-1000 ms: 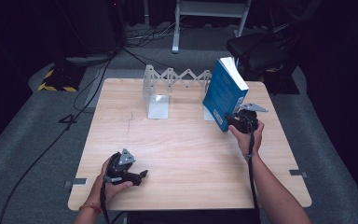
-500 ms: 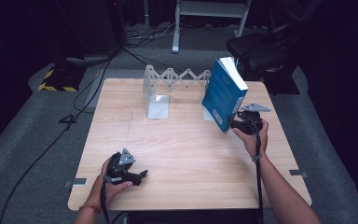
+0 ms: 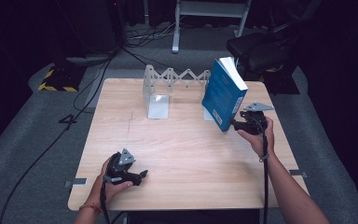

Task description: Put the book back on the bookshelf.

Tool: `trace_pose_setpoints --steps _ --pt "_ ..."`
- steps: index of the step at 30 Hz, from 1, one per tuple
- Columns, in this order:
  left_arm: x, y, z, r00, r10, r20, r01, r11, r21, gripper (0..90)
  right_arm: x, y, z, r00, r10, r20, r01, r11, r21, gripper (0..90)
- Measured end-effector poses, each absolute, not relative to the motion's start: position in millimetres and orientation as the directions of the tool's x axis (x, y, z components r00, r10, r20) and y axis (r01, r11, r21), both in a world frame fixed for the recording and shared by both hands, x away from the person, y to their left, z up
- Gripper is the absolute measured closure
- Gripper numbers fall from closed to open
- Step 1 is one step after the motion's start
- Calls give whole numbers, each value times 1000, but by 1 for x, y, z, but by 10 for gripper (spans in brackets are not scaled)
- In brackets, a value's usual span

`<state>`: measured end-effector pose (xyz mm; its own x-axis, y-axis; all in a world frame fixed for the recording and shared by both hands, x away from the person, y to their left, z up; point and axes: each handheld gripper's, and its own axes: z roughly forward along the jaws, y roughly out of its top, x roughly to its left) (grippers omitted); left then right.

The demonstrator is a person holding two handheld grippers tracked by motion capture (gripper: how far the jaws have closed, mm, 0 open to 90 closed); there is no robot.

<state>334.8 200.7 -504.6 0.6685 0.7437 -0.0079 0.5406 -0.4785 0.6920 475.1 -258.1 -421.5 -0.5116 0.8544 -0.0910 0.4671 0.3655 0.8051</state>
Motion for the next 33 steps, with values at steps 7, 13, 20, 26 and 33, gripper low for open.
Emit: trace_pose_setpoints --steps 7,13,20,26,33 --pt "335 201 -505 669 744 -7 540 -479 692 148 471 -262 -418 -558 823 -102 457 408 791 348" --pt "335 201 -505 668 744 -8 541 -478 692 148 465 -266 -416 -588 801 -114 447 440 779 330" --pt "335 201 -505 669 744 -8 541 -479 692 148 450 -269 -419 -648 742 -171 418 534 736 295" --pt "335 201 -505 668 744 -8 541 -478 692 147 440 -277 -423 -666 724 -180 409 557 723 284" --pt "335 201 -505 668 744 -8 541 -478 692 148 427 -287 -428 -674 709 -208 392 582 713 270"
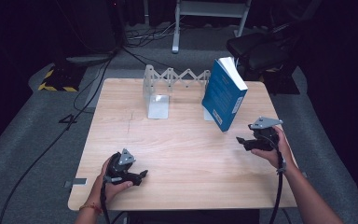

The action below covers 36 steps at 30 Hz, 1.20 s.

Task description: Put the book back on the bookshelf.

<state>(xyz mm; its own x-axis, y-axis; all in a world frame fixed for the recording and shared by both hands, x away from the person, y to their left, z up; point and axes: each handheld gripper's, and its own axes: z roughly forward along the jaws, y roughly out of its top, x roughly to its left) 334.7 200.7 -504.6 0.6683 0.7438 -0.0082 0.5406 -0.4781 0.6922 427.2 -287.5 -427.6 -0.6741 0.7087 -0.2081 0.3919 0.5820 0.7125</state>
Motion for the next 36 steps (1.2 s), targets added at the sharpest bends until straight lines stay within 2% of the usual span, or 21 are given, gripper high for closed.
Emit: trace_pose_setpoints --steps 5,19,36 --pt "335 201 -505 668 744 -8 540 -478 692 148 413 -295 -432 -685 690 -235 376 610 697 261" --pt "334 200 -505 665 747 -14 545 -473 693 147 385 -315 -448 -708 669 -226 376 628 682 263" --pt "334 200 -505 661 750 -14 548 -470 692 147 356 -355 -473 -699 699 -153 418 573 705 262"
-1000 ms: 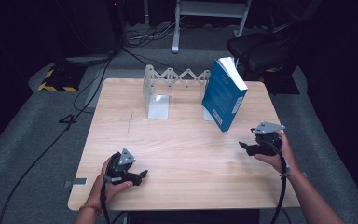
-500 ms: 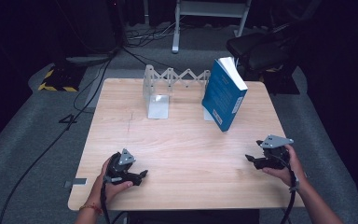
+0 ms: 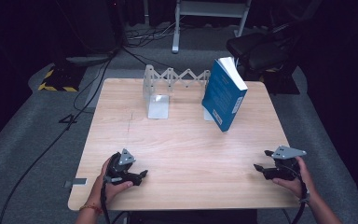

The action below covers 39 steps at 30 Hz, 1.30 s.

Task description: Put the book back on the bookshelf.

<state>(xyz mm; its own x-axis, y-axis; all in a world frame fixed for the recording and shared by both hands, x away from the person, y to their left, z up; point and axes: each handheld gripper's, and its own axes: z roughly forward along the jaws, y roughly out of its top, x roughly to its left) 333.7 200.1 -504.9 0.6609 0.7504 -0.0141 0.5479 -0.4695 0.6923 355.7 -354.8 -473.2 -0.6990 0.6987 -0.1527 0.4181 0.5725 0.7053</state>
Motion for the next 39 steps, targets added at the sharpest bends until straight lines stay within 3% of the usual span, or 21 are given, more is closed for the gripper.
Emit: trace_pose_setpoints --steps 16,39 --pt "334 200 -505 660 751 -13 548 -469 693 147 338 -395 -490 -635 771 -49 493 452 743 252" --pt "334 200 -505 662 749 -14 548 -471 692 147 339 -401 -504 -613 790 -2 527 410 744 222"
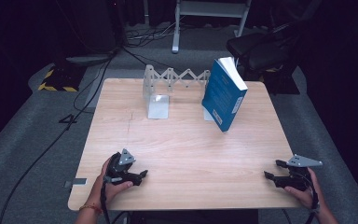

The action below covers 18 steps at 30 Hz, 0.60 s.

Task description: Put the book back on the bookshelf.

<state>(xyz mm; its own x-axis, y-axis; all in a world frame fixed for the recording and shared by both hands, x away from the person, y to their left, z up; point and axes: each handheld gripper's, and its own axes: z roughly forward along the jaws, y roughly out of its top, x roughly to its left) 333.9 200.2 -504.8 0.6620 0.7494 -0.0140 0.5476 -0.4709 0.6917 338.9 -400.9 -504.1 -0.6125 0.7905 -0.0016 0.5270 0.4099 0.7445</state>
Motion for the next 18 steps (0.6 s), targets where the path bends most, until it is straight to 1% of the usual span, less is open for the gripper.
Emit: trace_pose_setpoints --steps 18 --pt "337 200 -504 666 746 -14 549 -479 685 141 340 -401 -504 -615 788 -1 527 412 743 219"
